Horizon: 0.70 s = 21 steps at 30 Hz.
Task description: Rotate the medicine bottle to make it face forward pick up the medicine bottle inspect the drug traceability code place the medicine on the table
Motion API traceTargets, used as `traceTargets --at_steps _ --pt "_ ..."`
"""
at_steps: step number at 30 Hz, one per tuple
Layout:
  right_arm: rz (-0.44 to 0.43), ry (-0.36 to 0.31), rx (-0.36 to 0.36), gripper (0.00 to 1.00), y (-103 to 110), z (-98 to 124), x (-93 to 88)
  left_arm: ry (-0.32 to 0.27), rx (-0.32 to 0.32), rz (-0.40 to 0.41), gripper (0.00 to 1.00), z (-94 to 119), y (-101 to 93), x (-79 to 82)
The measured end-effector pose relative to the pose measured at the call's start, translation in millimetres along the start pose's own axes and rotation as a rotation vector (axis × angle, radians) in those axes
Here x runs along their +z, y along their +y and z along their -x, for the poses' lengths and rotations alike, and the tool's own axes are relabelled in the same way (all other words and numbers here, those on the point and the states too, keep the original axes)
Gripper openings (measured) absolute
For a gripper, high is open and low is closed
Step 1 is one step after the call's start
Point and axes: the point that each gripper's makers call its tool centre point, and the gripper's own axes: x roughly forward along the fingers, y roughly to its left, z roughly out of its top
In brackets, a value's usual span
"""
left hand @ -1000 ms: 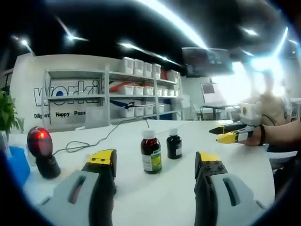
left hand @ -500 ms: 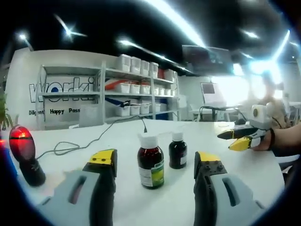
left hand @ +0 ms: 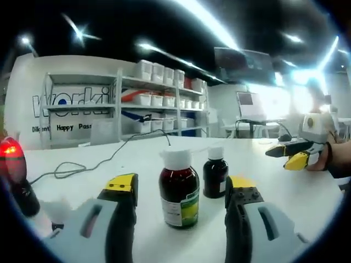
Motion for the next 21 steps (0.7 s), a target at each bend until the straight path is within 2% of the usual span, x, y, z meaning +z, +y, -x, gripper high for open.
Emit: traceTargets --at_steps 6,9,13,17,21 --pt "-0.005 -0.001 -0.007 0.41 -3 0 -0.7 -0.011 0.008 -0.01 0.47 -9 8.6 -4.9" --pt "-0.003 0.0 -0.006 0.41 -3 0 -0.5 0.005 0.001 -0.007 0.46 -17 15.3 -11.7" --pt "-0.006 -0.001 -0.002 0.41 -2 0 -0.1 0.004 -0.003 0.003 0.45 -18 19.2 -12.1" --pt "-0.005 -0.001 0.0 0.41 1 0 0.8 0.005 -0.023 0.005 0.35 -18 12.7 -12.3" --pt "-0.006 -0.003 -0.001 0.4 3 1 1.8 0.008 -0.034 -0.022 0.33 -21 10.8 -11.9"
